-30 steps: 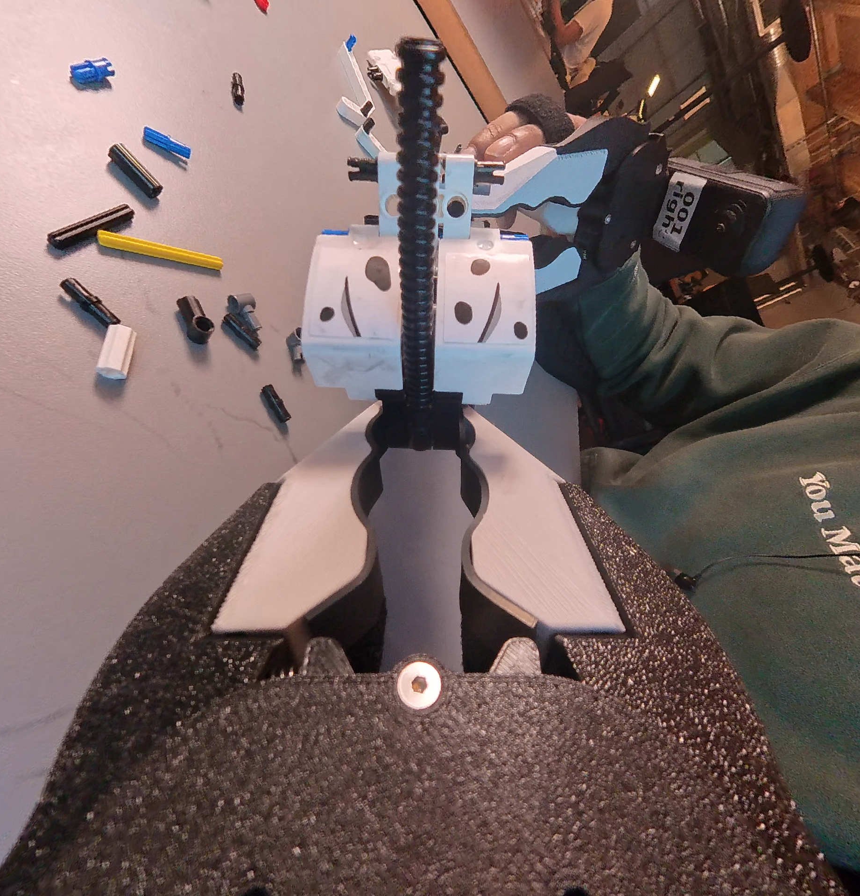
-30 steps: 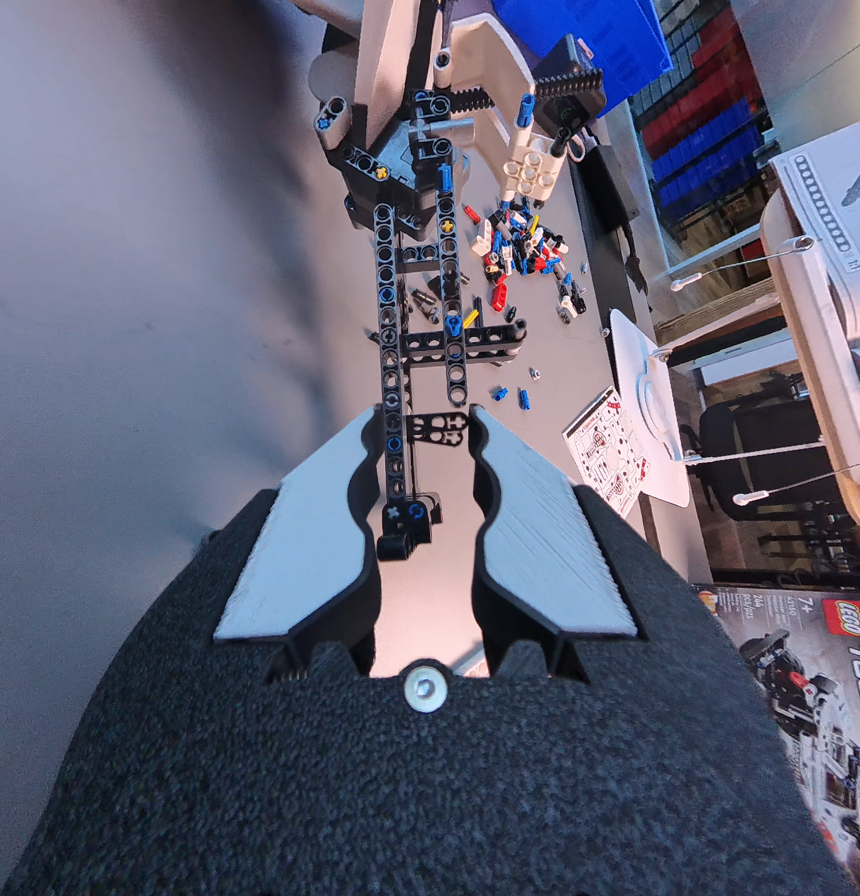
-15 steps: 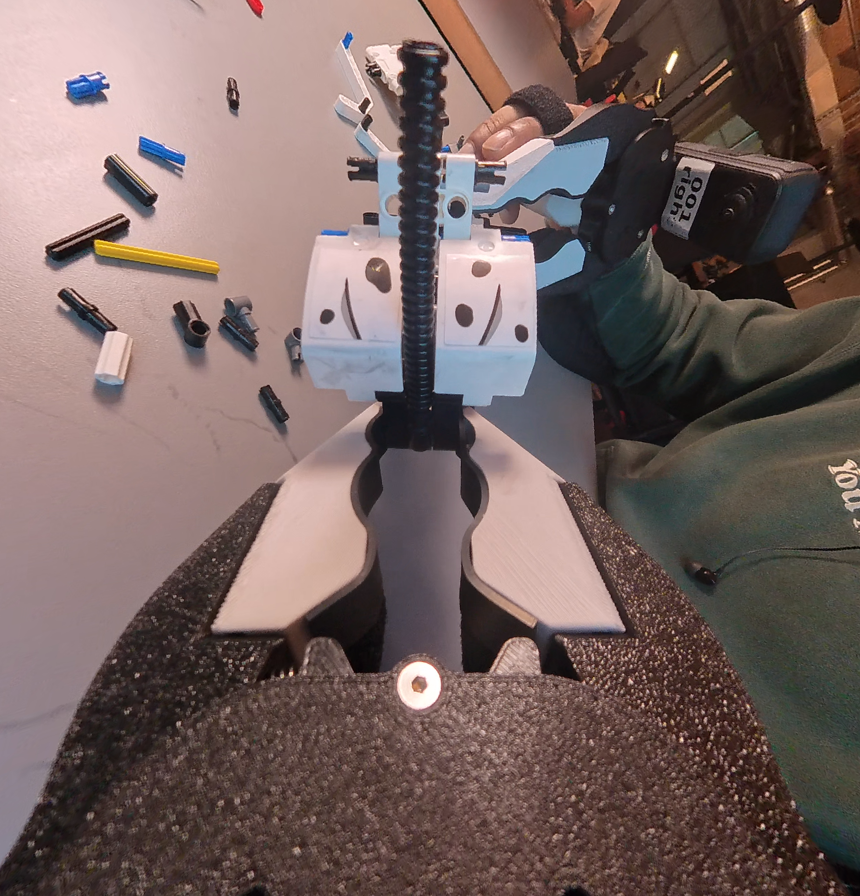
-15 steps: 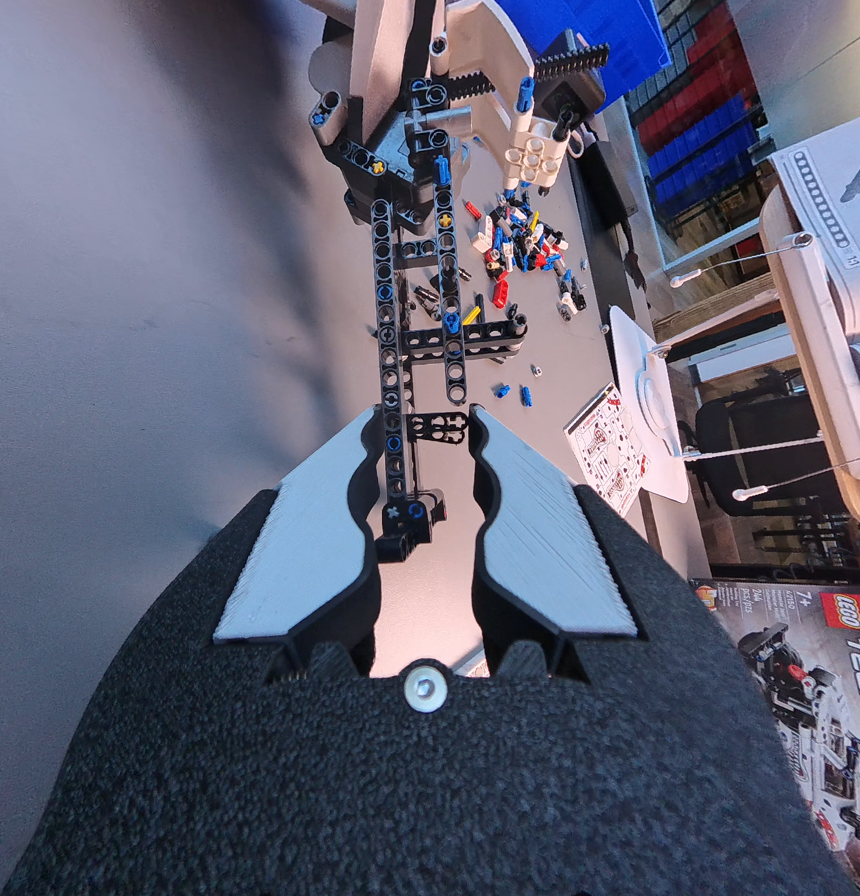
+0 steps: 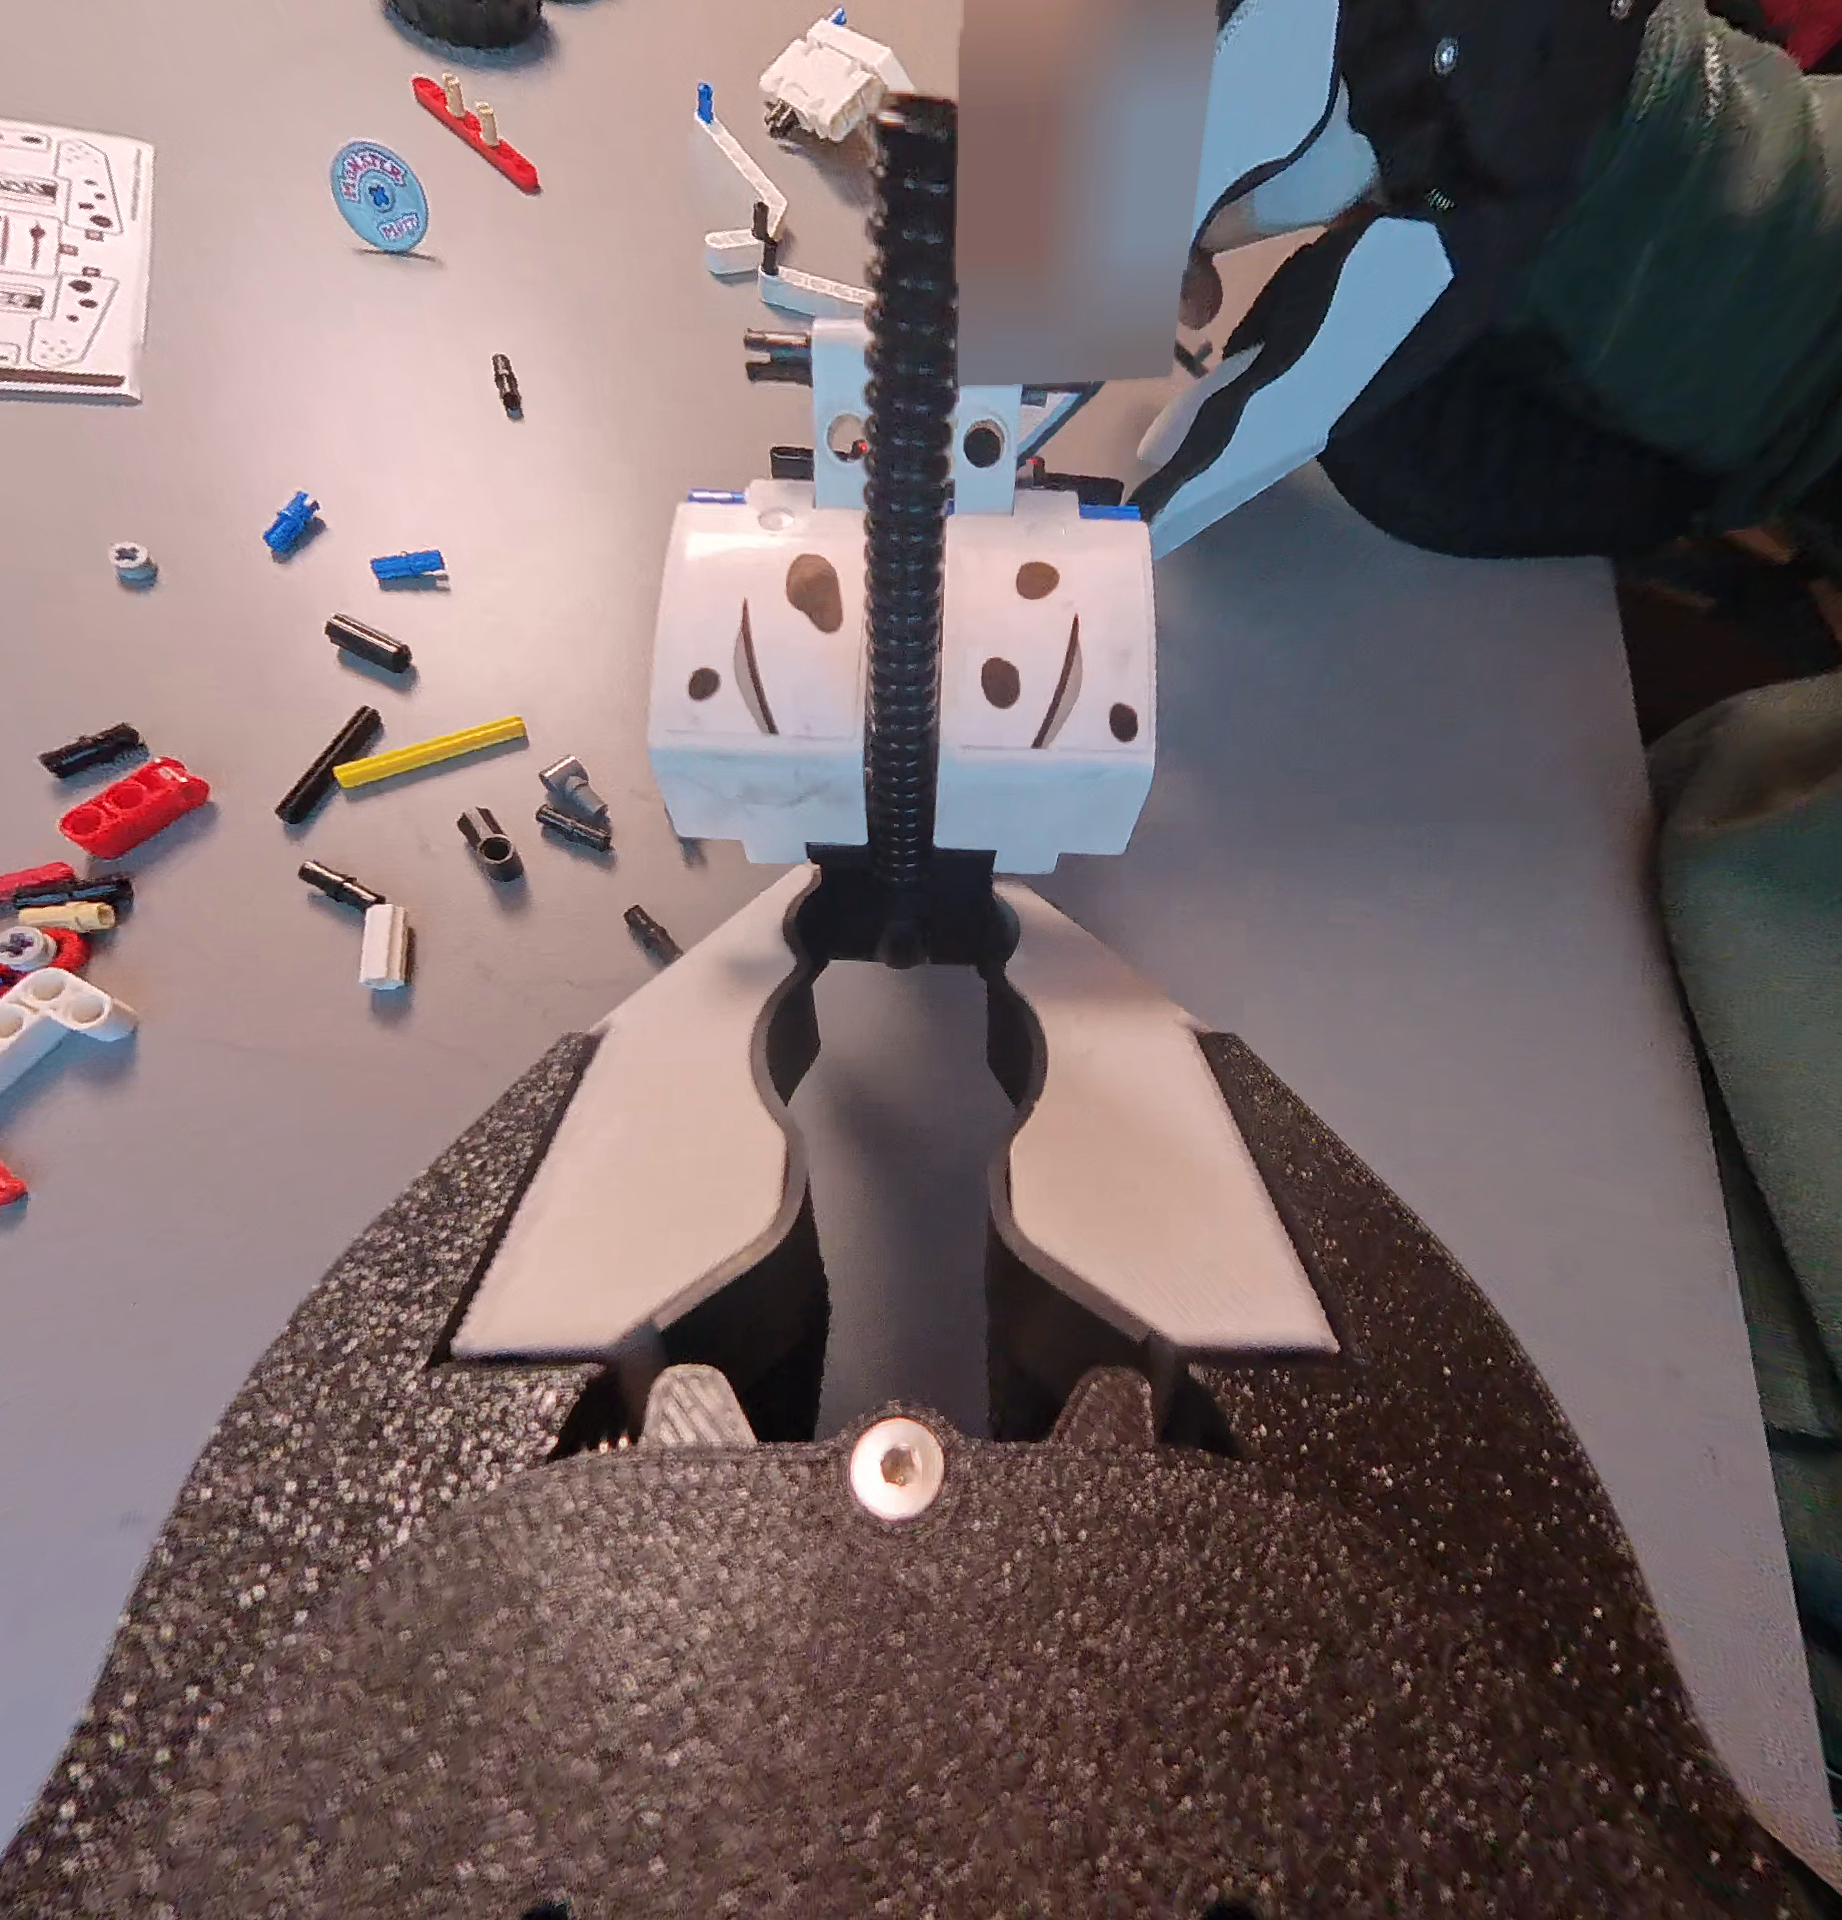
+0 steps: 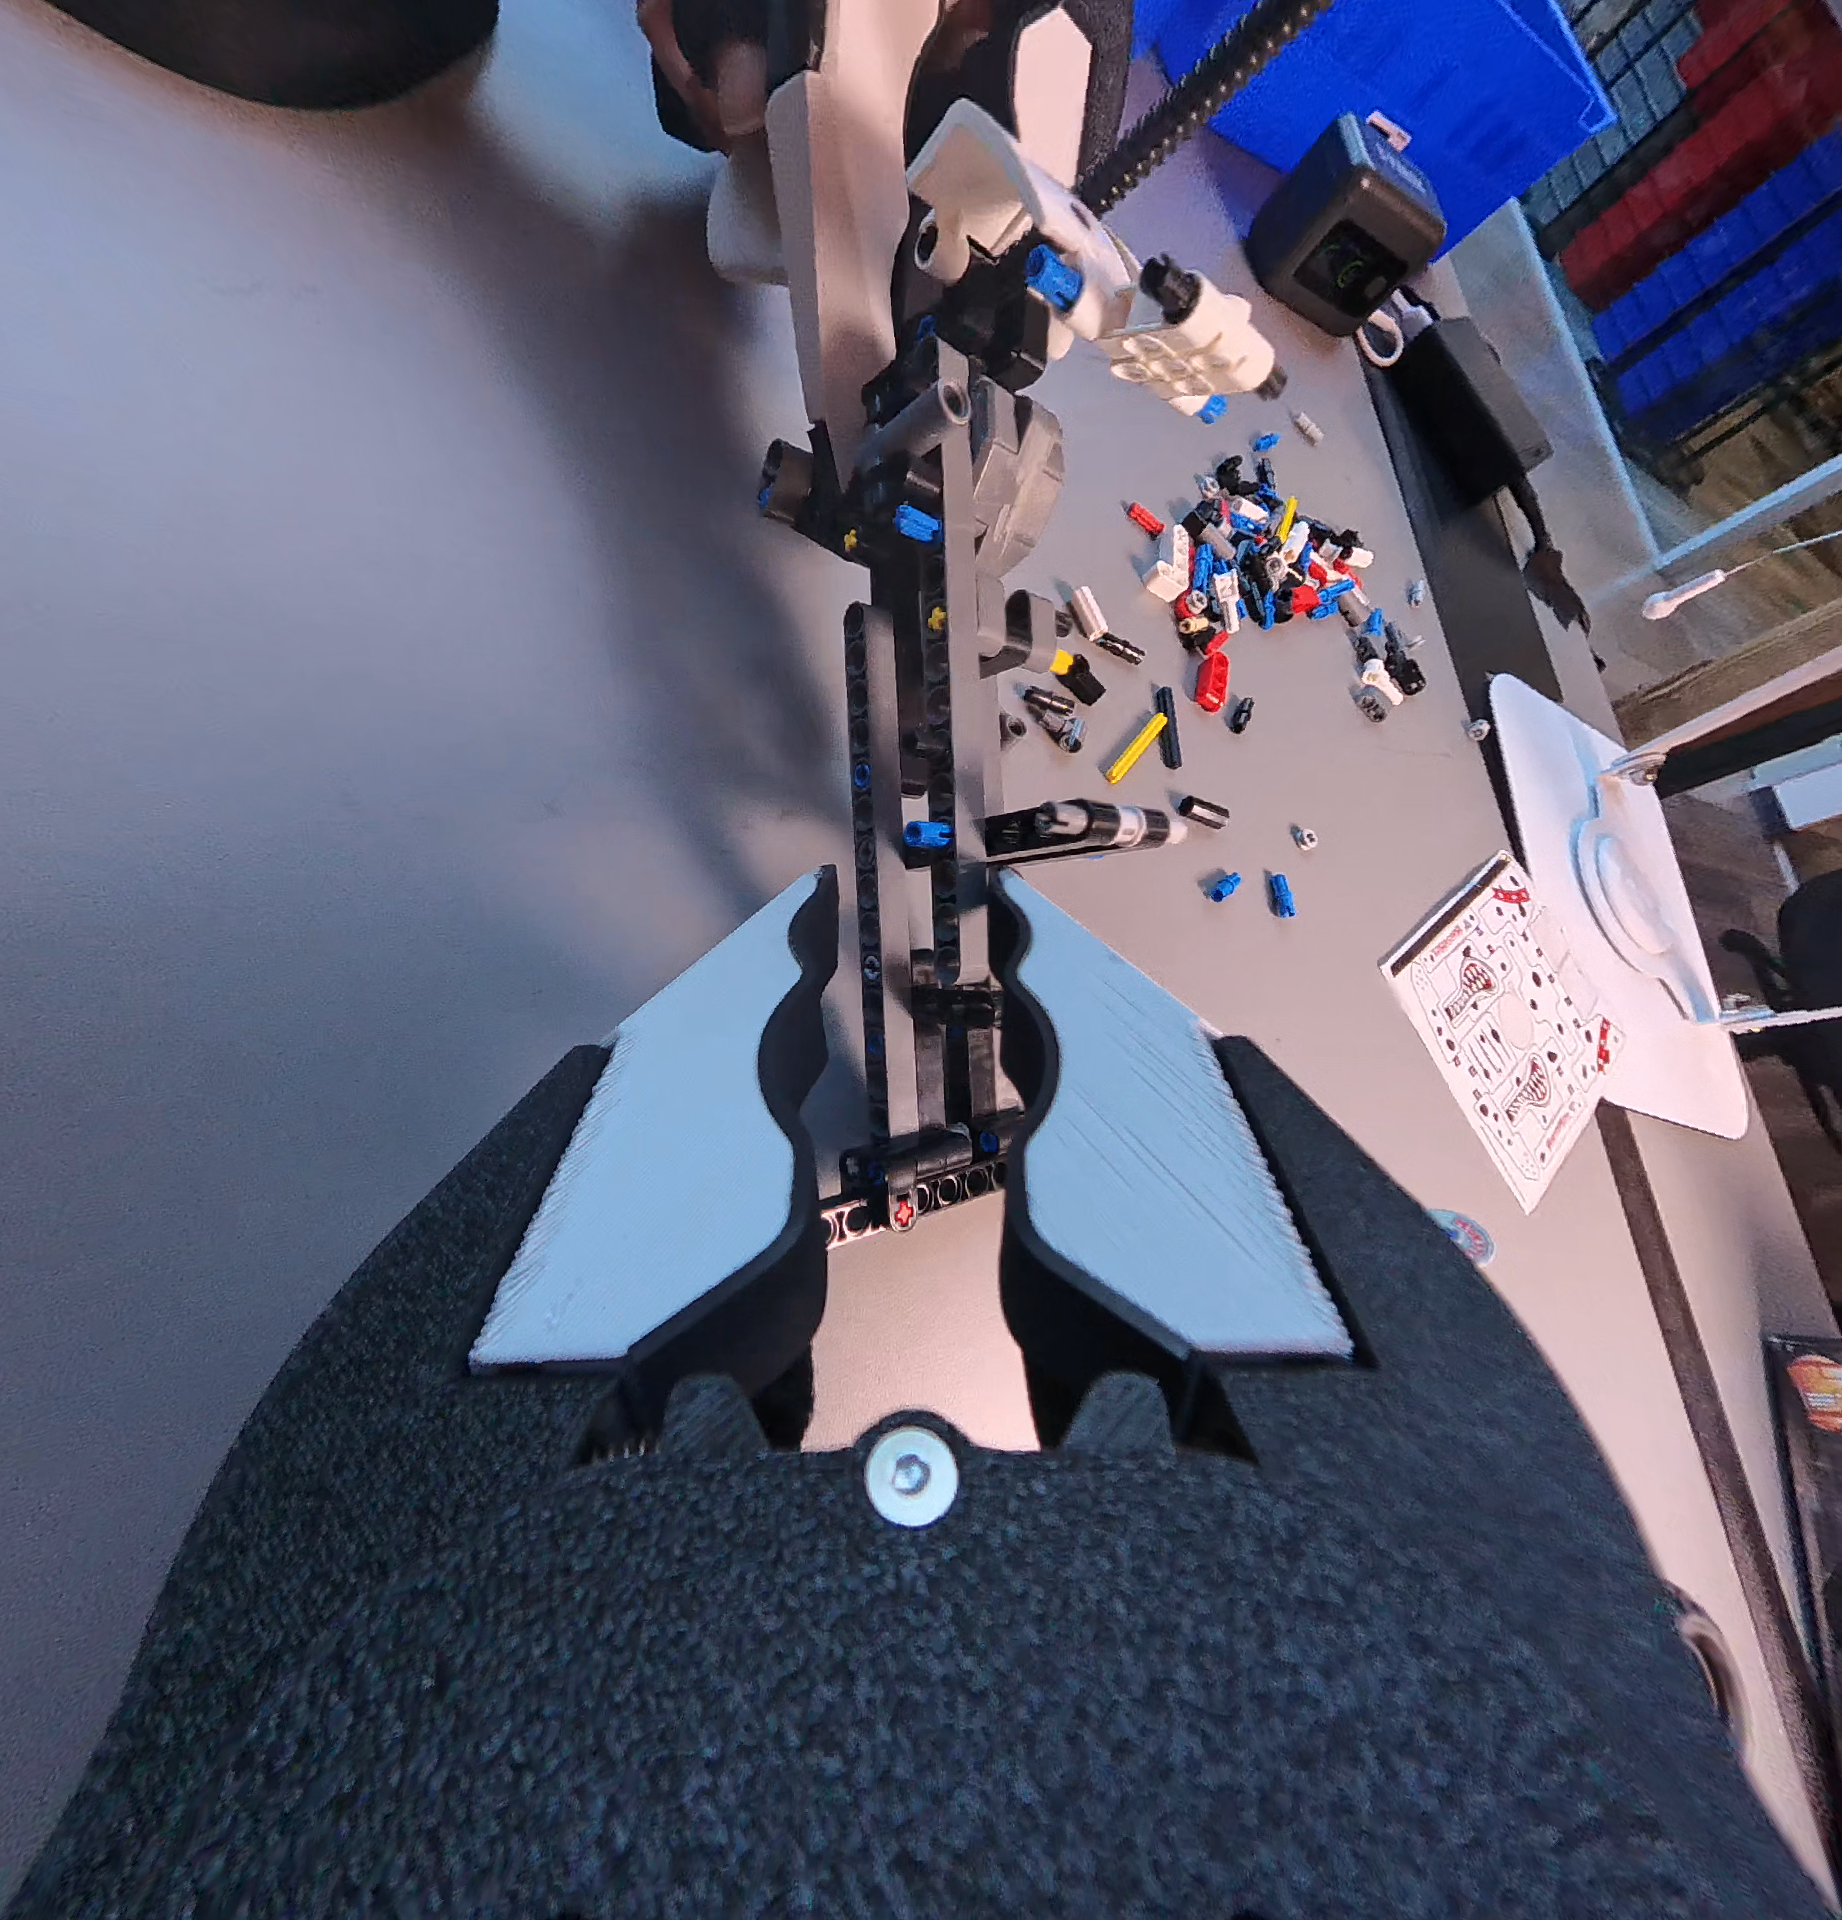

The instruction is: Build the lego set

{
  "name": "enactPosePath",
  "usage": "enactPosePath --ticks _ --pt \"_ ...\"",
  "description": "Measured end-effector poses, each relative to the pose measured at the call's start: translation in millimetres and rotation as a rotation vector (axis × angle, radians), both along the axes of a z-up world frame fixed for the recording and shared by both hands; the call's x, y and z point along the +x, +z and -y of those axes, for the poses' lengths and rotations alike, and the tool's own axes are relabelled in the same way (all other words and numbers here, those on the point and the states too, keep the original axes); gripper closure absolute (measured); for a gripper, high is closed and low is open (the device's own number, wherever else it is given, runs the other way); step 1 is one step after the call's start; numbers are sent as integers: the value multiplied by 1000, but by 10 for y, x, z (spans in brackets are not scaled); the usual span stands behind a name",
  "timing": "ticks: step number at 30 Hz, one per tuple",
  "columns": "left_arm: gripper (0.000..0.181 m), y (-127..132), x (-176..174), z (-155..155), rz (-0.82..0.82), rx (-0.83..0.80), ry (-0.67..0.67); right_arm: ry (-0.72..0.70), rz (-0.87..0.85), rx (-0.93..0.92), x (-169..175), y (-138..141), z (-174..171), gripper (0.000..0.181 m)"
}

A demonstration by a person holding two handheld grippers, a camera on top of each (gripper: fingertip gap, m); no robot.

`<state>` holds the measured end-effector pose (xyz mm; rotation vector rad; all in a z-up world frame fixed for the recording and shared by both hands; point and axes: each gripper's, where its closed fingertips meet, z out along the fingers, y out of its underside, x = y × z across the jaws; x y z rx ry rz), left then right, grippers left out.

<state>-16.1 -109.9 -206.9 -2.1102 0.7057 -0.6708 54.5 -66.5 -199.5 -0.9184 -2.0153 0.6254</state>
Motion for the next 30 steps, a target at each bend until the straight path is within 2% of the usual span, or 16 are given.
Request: enactPosePath --ticks 4,9,16,19,22,24,30 --pt "154 -57 28 27 -43 14 -26 -16 -10 17 -9 9 -39 171" --pt "154 -255 46 64 -163 4 -48 2 36 50 9 -98 5 172" --pt "153 -240 14 91 -206 33 -43 -4 50 60 19 -106 18 172" --pt "144 -279 -102 129 -244 16 -21 -11 54 72 28 -120 12 172" --pt "136 -194 -187 147 -222 35 8 -11 42 59 33 -105 17 172" --pt "130 -111 -274 148 -221 61 41 6 42 0 68 -47 53 165" --pt "128 269 -378 150 -90 195 98 19 -83 -230 125 376 46 161"
